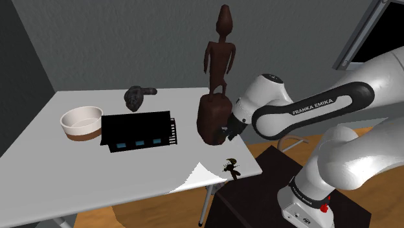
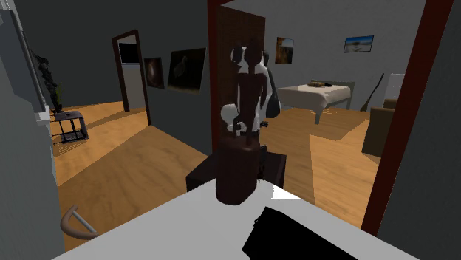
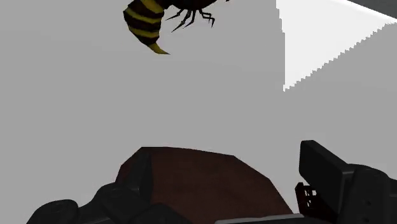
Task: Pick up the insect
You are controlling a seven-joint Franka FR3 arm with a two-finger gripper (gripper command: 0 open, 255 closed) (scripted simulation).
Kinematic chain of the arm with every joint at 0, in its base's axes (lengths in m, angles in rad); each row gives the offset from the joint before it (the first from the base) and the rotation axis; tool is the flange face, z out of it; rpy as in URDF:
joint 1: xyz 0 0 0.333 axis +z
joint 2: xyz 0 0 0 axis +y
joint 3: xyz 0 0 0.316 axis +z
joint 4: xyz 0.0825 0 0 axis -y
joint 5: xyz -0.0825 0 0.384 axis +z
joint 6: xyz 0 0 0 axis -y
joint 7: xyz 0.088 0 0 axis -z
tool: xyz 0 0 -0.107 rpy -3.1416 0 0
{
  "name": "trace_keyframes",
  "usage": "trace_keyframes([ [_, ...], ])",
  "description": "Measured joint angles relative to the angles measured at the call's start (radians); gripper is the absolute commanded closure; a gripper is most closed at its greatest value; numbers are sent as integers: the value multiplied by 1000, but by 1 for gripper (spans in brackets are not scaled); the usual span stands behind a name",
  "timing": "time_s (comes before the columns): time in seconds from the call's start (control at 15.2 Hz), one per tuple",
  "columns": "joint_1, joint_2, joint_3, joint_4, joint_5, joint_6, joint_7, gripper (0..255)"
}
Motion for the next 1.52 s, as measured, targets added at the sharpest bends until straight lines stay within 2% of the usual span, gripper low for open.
trace_keyframes([
  [0.07, 17, 12, 9, -5, 3, -1, 23, 0],
  [0.13, 28, 16, -8, -28, 6, -81, 15, 0],
  [0.2, 30, 69, -13, -24, 9, -113, 7, 0],
  [0.46, 41, 180, -12, -25, 28, -66, -10, 0],
  [0.53, 42, 190, -11, -24, 30, -59, -11, 255],
  [1.19, 43, 198, -11, -24, 32, -52, -13, 255],
  [1.52, 36, 111, -12, -18, 11, -144, 8, 255],
])
